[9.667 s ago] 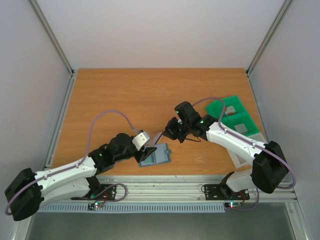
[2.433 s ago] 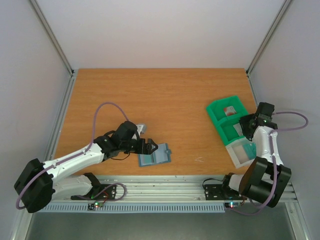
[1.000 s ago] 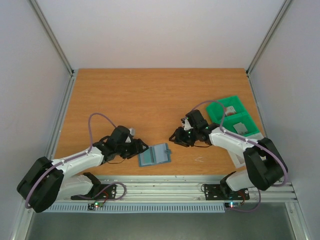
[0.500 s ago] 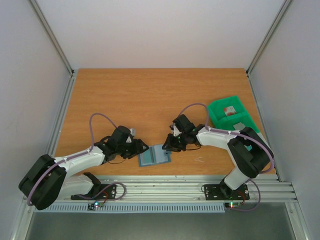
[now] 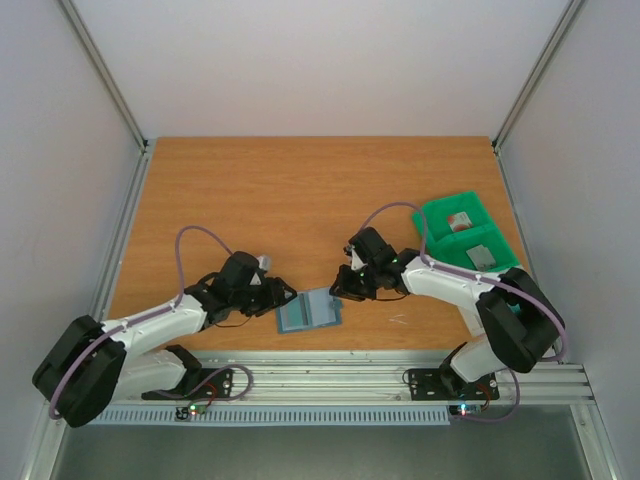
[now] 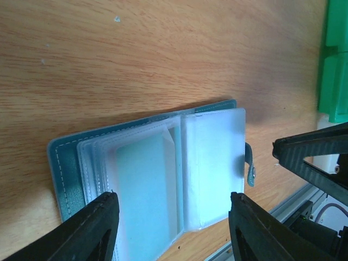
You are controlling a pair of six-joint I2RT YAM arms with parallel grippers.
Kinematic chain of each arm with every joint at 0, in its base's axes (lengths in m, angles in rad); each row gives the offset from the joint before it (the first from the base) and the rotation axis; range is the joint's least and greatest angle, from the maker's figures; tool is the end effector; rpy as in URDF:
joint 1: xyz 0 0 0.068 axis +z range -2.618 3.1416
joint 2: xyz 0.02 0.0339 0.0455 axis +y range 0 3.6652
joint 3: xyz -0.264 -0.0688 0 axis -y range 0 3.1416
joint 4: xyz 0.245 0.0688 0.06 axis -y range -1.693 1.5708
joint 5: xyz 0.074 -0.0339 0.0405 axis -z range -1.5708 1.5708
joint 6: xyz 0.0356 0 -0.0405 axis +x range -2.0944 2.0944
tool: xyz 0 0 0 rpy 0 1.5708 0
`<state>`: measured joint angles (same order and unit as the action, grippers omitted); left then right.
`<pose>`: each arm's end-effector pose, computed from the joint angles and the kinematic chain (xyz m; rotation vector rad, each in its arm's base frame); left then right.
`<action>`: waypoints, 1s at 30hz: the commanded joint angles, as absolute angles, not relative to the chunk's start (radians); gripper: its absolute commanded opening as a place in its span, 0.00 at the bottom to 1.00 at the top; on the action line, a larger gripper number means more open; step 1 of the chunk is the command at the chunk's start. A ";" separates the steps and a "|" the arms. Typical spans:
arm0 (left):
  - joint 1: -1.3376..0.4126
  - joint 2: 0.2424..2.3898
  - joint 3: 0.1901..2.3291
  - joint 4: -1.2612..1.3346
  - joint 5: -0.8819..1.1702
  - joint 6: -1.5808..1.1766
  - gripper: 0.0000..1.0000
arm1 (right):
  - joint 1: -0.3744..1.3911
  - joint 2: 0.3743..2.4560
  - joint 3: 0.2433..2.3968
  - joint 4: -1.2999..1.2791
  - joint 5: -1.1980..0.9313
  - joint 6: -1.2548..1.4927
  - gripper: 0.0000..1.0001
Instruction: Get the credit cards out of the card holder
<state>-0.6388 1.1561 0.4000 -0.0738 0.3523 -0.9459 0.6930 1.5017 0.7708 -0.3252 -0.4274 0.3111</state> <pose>0.1577 -0.1324 0.1514 -0.2252 2.6573 -1.0682 0.2034 0.1881 0.1654 -0.6793 2.6825 0.8754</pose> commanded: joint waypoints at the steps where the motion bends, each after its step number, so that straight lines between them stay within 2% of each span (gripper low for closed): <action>1: -0.634 1.120 0.382 -0.079 0.342 -0.929 0.57 | 0.725 1.458 0.816 -0.345 -0.420 0.322 0.17; 11: -0.633 1.123 0.360 -0.047 0.358 -0.936 0.56 | 0.802 1.580 0.859 -0.250 -0.443 0.353 0.14; 21: -0.633 1.160 0.351 0.014 0.393 -0.916 0.55 | 0.803 1.694 0.789 -0.213 -0.412 0.361 0.09; 27: -0.633 1.196 0.363 0.053 0.428 -0.910 0.50 | 0.804 1.686 0.765 -0.226 -0.378 0.357 0.08; 30: -0.633 1.207 0.366 0.069 0.437 -0.913 0.44 | 0.804 1.684 0.764 -0.225 -0.381 0.355 0.08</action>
<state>-0.6376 1.1873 0.3595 -0.0109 0.4088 -0.9268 0.7963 1.6798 0.7925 -0.1978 -0.4335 0.3534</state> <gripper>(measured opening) 0.475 0.078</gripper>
